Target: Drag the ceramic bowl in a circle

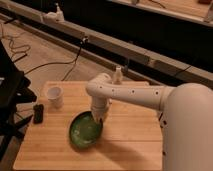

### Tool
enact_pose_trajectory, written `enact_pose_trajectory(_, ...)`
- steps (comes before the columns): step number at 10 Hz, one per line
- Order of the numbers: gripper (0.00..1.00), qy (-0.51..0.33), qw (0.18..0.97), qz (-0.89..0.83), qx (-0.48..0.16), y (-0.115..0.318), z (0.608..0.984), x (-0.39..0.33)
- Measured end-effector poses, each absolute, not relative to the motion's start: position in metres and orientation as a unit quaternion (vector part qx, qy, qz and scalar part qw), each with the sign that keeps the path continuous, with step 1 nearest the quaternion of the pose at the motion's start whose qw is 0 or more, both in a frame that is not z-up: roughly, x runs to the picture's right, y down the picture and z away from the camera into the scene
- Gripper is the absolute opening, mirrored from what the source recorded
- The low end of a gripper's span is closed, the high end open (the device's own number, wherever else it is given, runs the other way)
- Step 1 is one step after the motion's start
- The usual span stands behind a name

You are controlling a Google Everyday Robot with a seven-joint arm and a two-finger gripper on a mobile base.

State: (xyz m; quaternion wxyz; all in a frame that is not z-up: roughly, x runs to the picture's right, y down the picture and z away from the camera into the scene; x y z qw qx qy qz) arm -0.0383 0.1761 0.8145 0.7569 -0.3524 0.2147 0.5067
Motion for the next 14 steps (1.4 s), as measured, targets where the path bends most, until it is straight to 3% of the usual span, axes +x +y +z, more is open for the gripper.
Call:
enact_pose_trajectory(4, 0.0, 0.183, 0.786, 0.443, -0.39, 0.203, 0.815, -0.109)
enact_pose_trajectory(8, 0.0, 0.196, 0.78, 0.448, -0.392, 0.247, 0.791, -0.074)
enact_pose_trajectory(11, 0.0, 0.223, 0.761, 0.503, -0.343, 0.231, 0.785, -0.013)
enact_pose_trajectory(14, 0.0, 0.217, 0.76, 0.525, -0.315, 0.187, 0.798, -0.01)
